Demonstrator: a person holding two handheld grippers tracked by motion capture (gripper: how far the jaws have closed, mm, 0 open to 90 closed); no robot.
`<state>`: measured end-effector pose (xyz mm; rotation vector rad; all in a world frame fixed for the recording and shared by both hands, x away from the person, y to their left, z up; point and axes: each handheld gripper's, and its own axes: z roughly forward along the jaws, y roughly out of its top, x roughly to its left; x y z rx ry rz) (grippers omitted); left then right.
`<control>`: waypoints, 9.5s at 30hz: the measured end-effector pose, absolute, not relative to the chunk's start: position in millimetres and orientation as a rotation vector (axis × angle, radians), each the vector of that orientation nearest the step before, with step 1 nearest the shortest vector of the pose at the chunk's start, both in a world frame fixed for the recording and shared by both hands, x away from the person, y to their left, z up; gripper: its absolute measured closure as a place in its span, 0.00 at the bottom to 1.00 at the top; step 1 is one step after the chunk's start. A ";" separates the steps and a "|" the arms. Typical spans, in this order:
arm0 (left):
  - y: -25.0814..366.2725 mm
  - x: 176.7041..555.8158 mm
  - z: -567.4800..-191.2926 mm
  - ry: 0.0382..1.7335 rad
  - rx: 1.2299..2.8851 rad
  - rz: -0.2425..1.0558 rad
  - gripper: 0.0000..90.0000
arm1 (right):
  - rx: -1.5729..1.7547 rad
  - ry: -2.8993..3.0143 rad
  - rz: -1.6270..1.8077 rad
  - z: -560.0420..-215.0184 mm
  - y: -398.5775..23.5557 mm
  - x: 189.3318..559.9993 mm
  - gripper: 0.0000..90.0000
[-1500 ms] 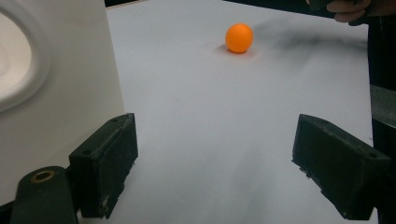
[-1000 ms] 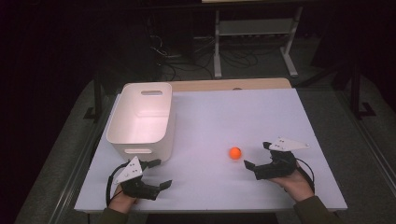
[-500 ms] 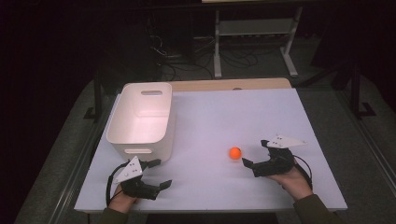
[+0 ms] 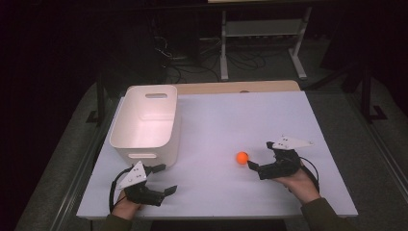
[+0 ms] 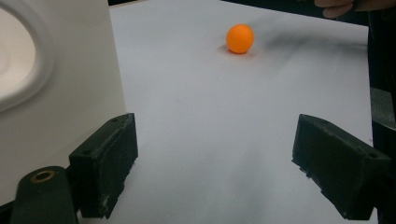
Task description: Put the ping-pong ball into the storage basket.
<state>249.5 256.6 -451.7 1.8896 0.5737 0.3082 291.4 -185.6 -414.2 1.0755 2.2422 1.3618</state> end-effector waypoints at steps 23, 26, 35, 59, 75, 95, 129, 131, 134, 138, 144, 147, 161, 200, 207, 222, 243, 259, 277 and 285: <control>256.7 249.6 -451.7 0.574 1.890 0.308 0.16 | 1.055 2.250 1.380 -410.0 -174.5 303.3 0.00; 256.7 249.6 -451.7 0.574 1.889 0.307 0.16 | 1.051 2.253 1.381 -409.1 -172.4 305.1 0.00; 256.7 249.5 -451.8 0.573 1.887 0.309 0.16 | 1.042 2.259 1.383 -407.9 -166.5 309.8 0.00; 256.8 249.2 -451.8 0.571 1.885 0.311 0.16 | 1.019 2.272 1.394 -406.4 -150.9 323.6 0.00; 256.9 249.2 -451.8 0.571 1.885 0.312 0.16 | 0.999 2.274 1.394 -404.3 -140.6 333.1 0.00; 256.9 249.1 -451.7 0.570 1.885 0.312 0.16 | 0.987 2.274 1.399 -403.8 -128.2 344.7 0.00; 256.4 248.8 -451.8 0.565 1.888 0.314 0.16 | 0.962 2.347 1.328 -408.6 -129.1 346.6 0.00; 256.5 248.8 -451.8 0.564 1.889 0.314 0.16 | 0.962 2.352 1.319 -409.4 -129.3 346.7 0.00; 256.5 248.8 -451.8 0.564 1.888 0.314 0.16 | 0.976 2.362 1.306 -410.1 -130.0 346.9 0.00; 256.5 248.6 -451.7 0.562 1.889 0.315 0.16 | 0.979 2.377 1.292 -411.5 -131.2 347.6 0.00; 256.5 248.6 -451.7 0.562 1.888 0.314 0.16 | 0.973 2.405 1.256 -415.9 -132.5 347.2 0.00; 256.6 248.6 -451.7 0.562 1.888 0.314 0.16 | 0.967 2.411 1.246 -417.0 -132.1 347.1 0.00; 256.6 248.6 -451.7 0.559 1.888 0.316 0.16 | 0.955 2.440 1.219 -421.1 -134.2 345.1 0.00; 256.6 248.7 -451.7 0.561 1.887 0.314 0.16 | 0.984 2.461 1.184 -440.5 -139.3 338.4 0.00; 256.7 248.6 -451.7 0.559 1.888 0.315 0.16 | 0.982 2.476 1.167 -444.6 -137.9 338.6 0.00; 256.7 248.4 -451.7 0.554 1.890 0.318 0.16 | 0.967 2.507 1.118 -452.1 -135.8 339.2 0.00; 256.8 248.0 -451.7 0.556 1.886 0.318 0.16 | 0.944 2.542 1.073 -456.1 -132.6 337.5 0.01; 256.7 248.1 -451.7 0.557 1.887 0.318 0.16 | 0.952 2.540 1.081 -453.2 -134.9 336.9 0.18; 256.8 248.1 -451.7 0.556 1.886 0.318 0.16 | 0.944 2.552 1.070 -451.9 -136.7 337.0 0.38; 256.7 248.0 -451.7 0.556 1.887 0.318 0.16 | 0.943 2.556 1.069 -451.3 -137.1 336.8 0.46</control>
